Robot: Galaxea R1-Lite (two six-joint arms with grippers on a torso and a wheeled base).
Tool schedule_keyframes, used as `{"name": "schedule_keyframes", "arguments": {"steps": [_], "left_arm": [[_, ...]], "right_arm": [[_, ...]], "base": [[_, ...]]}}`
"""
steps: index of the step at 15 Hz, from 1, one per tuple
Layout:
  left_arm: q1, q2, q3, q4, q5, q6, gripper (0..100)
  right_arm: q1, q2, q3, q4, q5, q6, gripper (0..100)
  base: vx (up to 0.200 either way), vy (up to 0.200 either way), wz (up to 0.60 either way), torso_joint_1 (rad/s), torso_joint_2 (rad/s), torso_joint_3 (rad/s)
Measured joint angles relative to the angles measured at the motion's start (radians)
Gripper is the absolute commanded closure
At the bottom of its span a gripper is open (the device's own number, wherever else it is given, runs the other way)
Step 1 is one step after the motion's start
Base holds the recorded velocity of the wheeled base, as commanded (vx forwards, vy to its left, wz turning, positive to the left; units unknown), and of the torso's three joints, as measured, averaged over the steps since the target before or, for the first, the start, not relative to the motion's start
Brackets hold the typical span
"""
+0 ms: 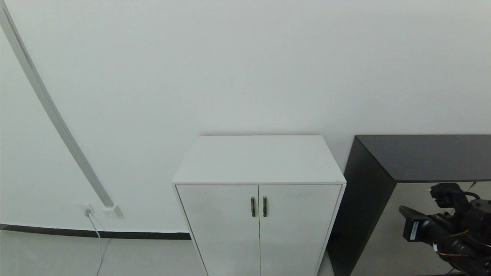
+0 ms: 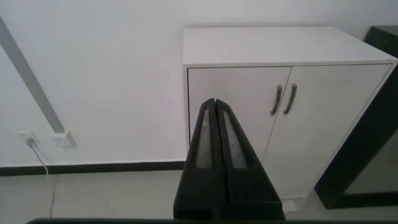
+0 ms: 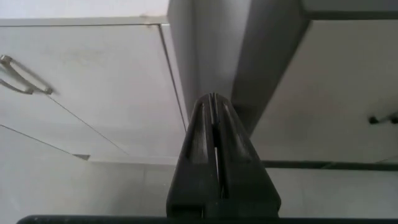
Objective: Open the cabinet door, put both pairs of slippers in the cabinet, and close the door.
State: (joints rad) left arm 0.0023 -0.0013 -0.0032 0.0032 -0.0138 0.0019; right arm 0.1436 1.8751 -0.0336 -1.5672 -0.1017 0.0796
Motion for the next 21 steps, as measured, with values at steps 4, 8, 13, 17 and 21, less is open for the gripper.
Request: {"name": "schedule_keyframes", "arguments": {"steps": [4, 8, 13, 17, 21], "left_arm": [[0.001, 0.000, 0.000, 0.000, 0.000, 0.000, 100], [0.000, 0.000, 0.000, 0.000, 0.000, 0.000, 100], [0.001, 0.000, 0.000, 0.000, 0.000, 0.000, 100], [0.000, 0.000, 0.000, 0.000, 0.000, 0.000, 100], [0.000, 0.000, 0.000, 0.000, 0.000, 0.000, 100]], "right_arm": [[-0.033, -0.130, 0.031, 0.093, 0.000, -0.007, 100], [-0.036, -0.346, 0.034, 0.343, 0.001, -0.014, 100], [-0.036, -0.644, 0.034, 0.676, 0.013, -0.016, 100], [-0.036, -0.878, 0.034, 0.939, 0.035, -0.017, 100], [-0.032, -1.089, 0.033, 1.152, 0.040, -0.017, 100]], "base": [[0.000, 0.000, 0.00, 0.000, 0.00, 0.000], [0.000, 0.000, 0.00, 0.000, 0.00, 0.000], [0.000, 0.000, 0.00, 0.000, 0.00, 0.000], [0.000, 0.000, 0.00, 0.000, 0.00, 0.000], [0.000, 0.000, 0.00, 0.000, 0.00, 0.000]]}}
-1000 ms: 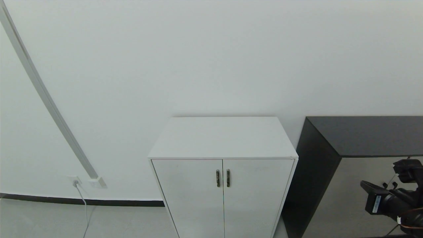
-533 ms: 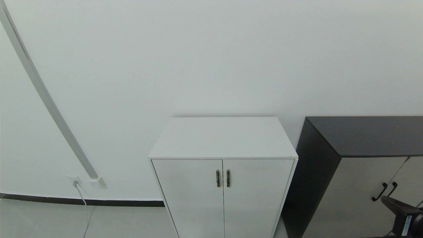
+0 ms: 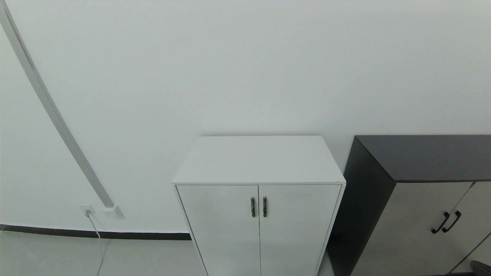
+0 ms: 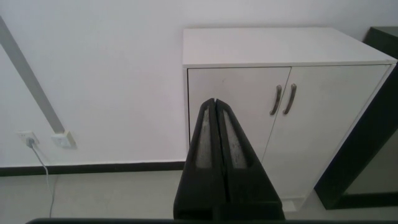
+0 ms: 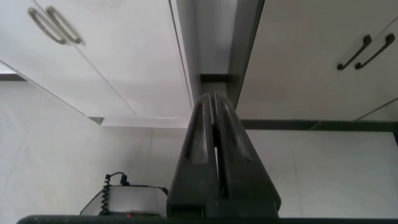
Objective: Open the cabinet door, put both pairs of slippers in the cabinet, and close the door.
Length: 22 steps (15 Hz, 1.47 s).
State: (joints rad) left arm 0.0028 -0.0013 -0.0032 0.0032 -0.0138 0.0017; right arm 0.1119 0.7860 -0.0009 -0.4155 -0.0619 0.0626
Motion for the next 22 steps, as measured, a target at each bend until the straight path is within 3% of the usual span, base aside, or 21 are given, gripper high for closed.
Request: {"name": "schedule_keyframes", "arguments": {"steps": [11, 22], "left_arm": [[0.000, 0.000, 0.000, 0.000, -0.001, 0.001, 100], [0.000, 0.000, 0.000, 0.000, 0.000, 0.001, 100]], "right_arm": [[0.041, -0.466, -0.002, 0.363, 0.037, -0.043, 100], [0.086, -0.577, -0.003, 0.419, 0.073, -0.043, 100]], "base": [[0.000, 0.000, 0.00, 0.000, 0.00, 0.000], [0.000, 0.000, 0.00, 0.000, 0.00, 0.000]]}}
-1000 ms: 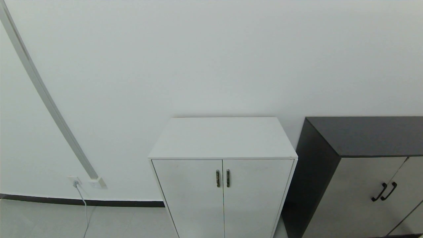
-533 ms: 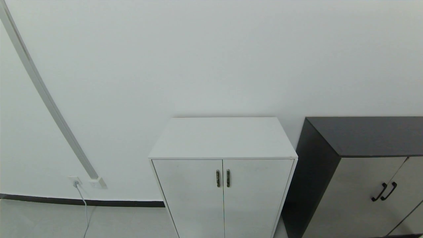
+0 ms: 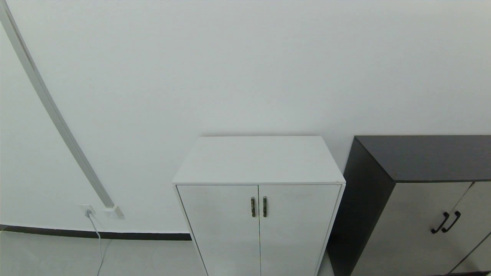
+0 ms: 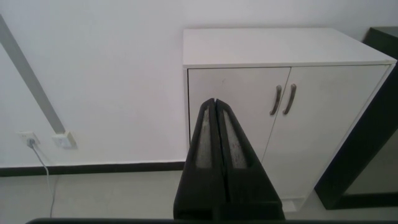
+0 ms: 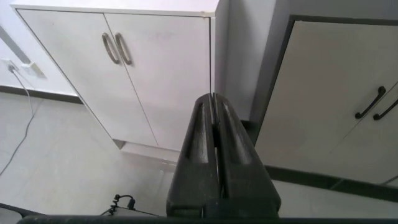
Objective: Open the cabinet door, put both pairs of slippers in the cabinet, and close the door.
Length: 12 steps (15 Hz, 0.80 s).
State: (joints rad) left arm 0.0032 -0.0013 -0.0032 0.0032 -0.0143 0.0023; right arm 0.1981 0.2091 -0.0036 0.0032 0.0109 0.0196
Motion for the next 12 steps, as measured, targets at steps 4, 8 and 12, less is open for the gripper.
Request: {"name": "schedule_keyframes", "arguments": {"steps": [4, 8, 12], "left_arm": [[-0.001, 0.000, 0.000, 0.000, 0.000, -0.001, 100], [0.000, 0.000, 0.000, 0.000, 0.001, -0.002, 100], [-0.001, 0.000, 0.000, 0.000, 0.001, -0.002, 100]], "right_arm": [[0.001, 0.021, 0.000, 0.001, -0.004, -0.006, 100], [-0.075, -0.021, -0.001, 0.001, -0.013, -0.047, 100], [-0.152, -0.111, -0.001, 0.000, -0.011, -0.053, 100]], "base": [[0.000, 0.000, 0.00, 0.000, 0.00, 0.000], [0.000, 0.000, 0.00, 0.000, 0.00, 0.000], [0.000, 0.000, 0.00, 0.000, 0.00, 0.000]]}}
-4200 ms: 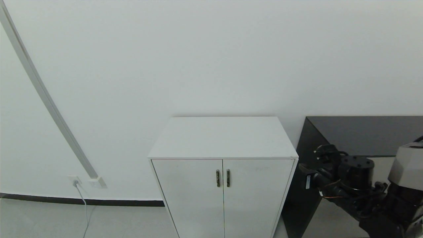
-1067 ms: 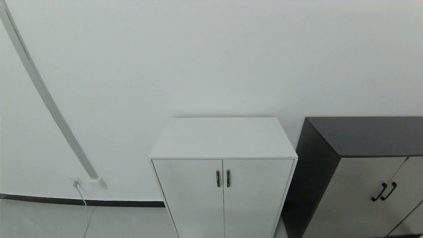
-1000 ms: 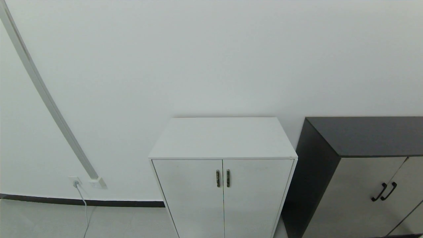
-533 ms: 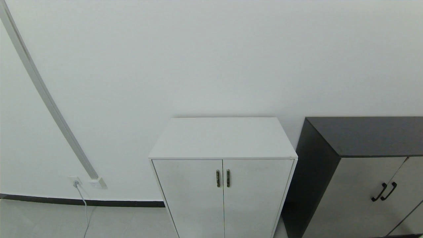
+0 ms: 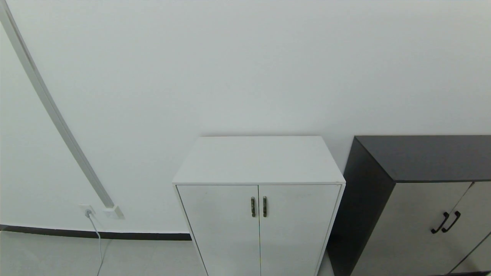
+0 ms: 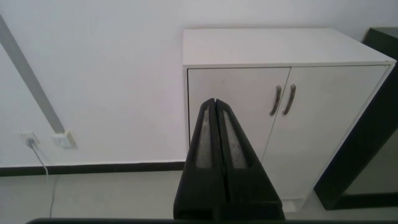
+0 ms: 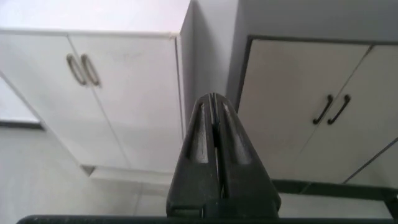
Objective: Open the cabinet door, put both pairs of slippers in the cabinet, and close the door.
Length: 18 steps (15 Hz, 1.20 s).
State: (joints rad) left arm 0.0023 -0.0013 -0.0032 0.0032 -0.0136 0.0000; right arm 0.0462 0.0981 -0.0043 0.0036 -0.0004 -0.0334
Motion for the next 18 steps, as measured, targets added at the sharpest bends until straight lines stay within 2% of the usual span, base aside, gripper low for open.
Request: {"name": "schedule_keyframes", "arguments": {"steps": [7, 10, 18], "left_arm": [[0.001, 0.000, 0.000, 0.000, 0.000, 0.000, 100], [0.000, 0.000, 0.000, 0.000, 0.001, 0.000, 100], [0.000, 0.000, 0.000, 0.000, 0.000, 0.002, 100]], "right_arm": [[-0.043, -0.088, 0.003, -0.001, -0.022, 0.037, 100], [-0.044, -0.094, 0.003, -0.006, -0.023, 0.106, 100], [-0.045, -0.096, 0.003, -0.007, -0.020, 0.100, 100]], "base": [[0.000, 0.000, 0.00, 0.000, 0.00, 0.000], [0.000, 0.000, 0.00, 0.000, 0.00, 0.000], [0.000, 0.000, 0.00, 0.000, 0.00, 0.000]]}}
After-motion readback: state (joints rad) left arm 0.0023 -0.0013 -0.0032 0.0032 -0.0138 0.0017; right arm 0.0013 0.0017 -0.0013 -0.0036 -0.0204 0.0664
